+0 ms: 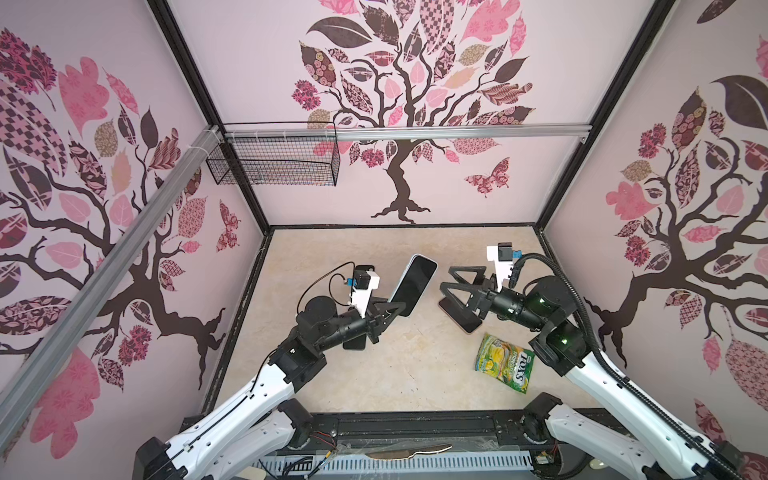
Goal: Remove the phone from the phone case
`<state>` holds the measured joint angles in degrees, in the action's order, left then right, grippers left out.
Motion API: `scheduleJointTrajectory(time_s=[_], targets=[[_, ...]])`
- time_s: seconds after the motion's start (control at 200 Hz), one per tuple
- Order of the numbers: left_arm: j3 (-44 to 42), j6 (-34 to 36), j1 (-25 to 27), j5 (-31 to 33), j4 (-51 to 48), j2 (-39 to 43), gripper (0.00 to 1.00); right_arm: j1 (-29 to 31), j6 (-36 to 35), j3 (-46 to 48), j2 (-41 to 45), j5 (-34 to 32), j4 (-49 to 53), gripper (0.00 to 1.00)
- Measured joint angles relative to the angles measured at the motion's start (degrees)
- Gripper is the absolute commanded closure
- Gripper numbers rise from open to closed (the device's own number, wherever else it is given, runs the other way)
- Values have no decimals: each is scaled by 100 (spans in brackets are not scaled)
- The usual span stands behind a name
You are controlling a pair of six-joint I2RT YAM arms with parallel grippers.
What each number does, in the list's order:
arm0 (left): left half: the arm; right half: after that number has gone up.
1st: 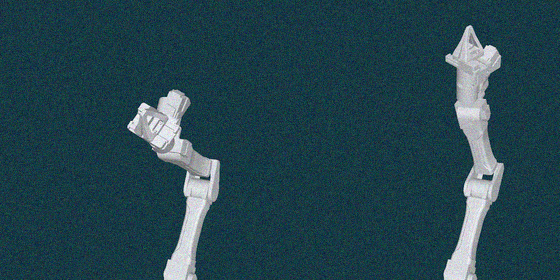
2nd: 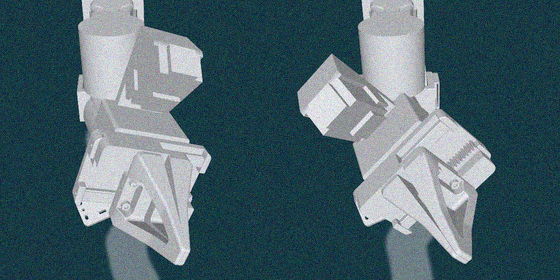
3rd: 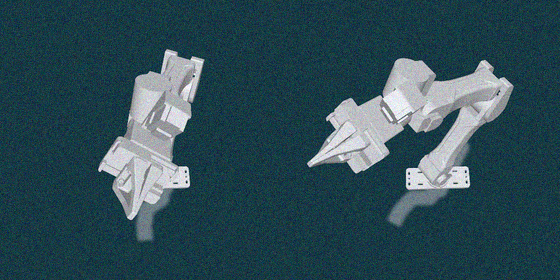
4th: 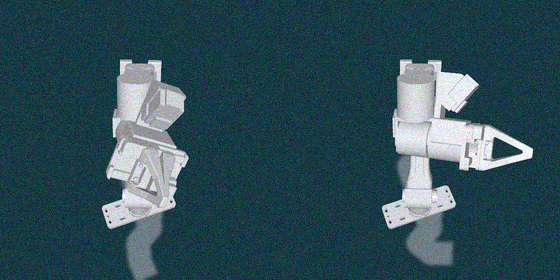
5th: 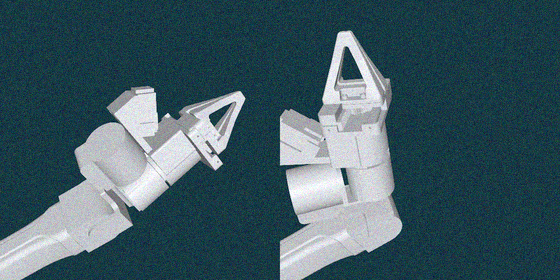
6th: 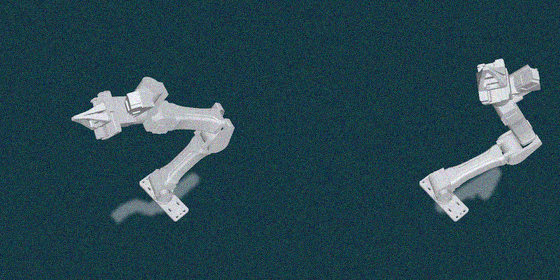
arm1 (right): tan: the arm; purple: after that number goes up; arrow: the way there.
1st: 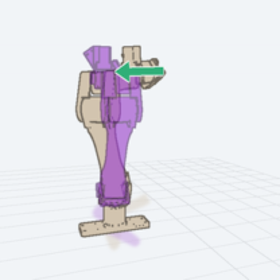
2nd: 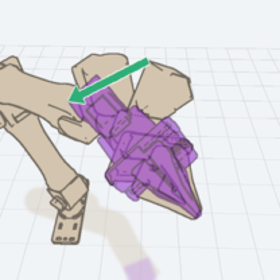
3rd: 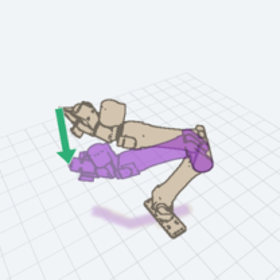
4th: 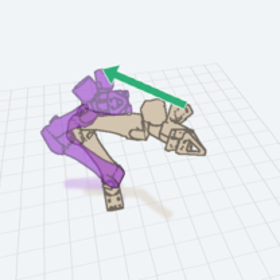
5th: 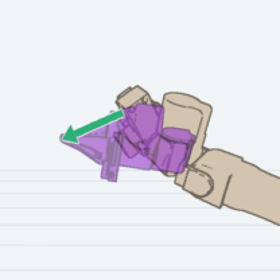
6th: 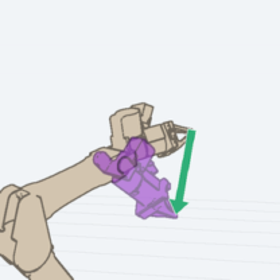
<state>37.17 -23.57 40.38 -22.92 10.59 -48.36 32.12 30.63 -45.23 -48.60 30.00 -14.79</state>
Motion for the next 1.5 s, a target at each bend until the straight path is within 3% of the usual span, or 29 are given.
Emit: scheduleJointTrajectory(time_s=[0.14,0.385,0.765,1.075,1.5], targets=[[-186,-702,2,28,868,-17,100,0,361,463,-57,72,-498,1],[-372,-1410,17,42,1818,-17,100,0,1569,1421,-470,179,-2400,9],[-472,-1976,33,31,2728,-293,100,136,2653,1537,-1244,267,-4706,19],[-472,-2074,57,-70,2966,-428,100,570,2581,1047,-1617,463,-4916,32],[-472,-2116,90,-313,3036,-564,100,601,2549,577,-1908,931,-4852,56]])
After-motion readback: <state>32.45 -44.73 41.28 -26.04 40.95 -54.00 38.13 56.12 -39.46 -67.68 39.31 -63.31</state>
